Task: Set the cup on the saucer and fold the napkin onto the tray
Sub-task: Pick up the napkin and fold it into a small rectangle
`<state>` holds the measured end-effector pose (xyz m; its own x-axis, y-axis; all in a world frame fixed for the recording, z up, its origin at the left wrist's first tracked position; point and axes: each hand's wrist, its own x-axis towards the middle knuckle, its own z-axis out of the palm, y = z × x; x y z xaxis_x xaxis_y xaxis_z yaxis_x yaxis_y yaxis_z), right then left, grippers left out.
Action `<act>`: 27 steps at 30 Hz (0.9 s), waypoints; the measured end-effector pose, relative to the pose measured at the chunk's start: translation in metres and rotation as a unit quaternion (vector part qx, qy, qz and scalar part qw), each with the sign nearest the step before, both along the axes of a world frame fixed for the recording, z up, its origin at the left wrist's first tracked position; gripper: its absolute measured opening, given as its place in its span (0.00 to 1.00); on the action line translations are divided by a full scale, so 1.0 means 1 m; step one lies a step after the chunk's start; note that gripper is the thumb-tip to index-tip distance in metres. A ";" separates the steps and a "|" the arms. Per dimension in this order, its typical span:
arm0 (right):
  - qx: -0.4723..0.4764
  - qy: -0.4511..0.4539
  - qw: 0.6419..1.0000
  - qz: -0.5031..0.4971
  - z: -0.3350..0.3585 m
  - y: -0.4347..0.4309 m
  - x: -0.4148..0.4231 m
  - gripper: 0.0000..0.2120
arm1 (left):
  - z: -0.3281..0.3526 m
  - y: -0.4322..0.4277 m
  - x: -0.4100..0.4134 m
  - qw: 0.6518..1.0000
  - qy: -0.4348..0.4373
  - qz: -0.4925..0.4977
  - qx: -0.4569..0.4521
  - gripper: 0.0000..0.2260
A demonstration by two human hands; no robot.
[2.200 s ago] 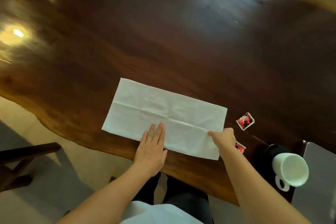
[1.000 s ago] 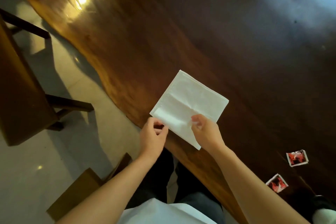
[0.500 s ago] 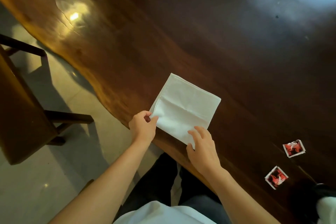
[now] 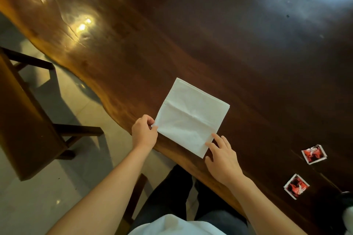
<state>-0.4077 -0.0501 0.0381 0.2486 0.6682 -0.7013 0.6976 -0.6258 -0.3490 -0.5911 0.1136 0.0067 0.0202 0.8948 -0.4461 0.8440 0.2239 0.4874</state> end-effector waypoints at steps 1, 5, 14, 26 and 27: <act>-0.004 0.002 1.000 0.001 0.000 0.001 0.000 0.23 | 0.001 0.001 0.001 1.000 0.011 -0.012 0.002 0.07; 0.027 -0.015 0.999 -0.033 0.003 0.007 -0.004 0.24 | 0.004 -0.005 0.008 0.987 0.086 -0.108 0.087 0.17; 0.136 -0.076 0.988 -0.014 -0.040 0.059 -0.033 0.31 | -0.046 -0.001 0.046 0.850 0.141 -0.486 0.145 0.29; 0.074 -0.224 0.969 -0.075 -0.089 0.054 0.026 0.36 | -0.064 0.008 0.026 0.844 0.169 -0.478 0.174 0.34; 0.070 -0.232 0.965 -0.097 -0.089 0.061 0.037 0.36 | -0.063 0.008 0.025 0.844 0.172 -0.477 0.173 0.34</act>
<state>-0.3712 0.0110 -0.0507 0.6438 0.6585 -0.3898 0.6744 -0.7290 -0.1174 -0.5656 0.1220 -0.0567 0.7273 0.6230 -0.2880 0.6653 -0.7430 0.0730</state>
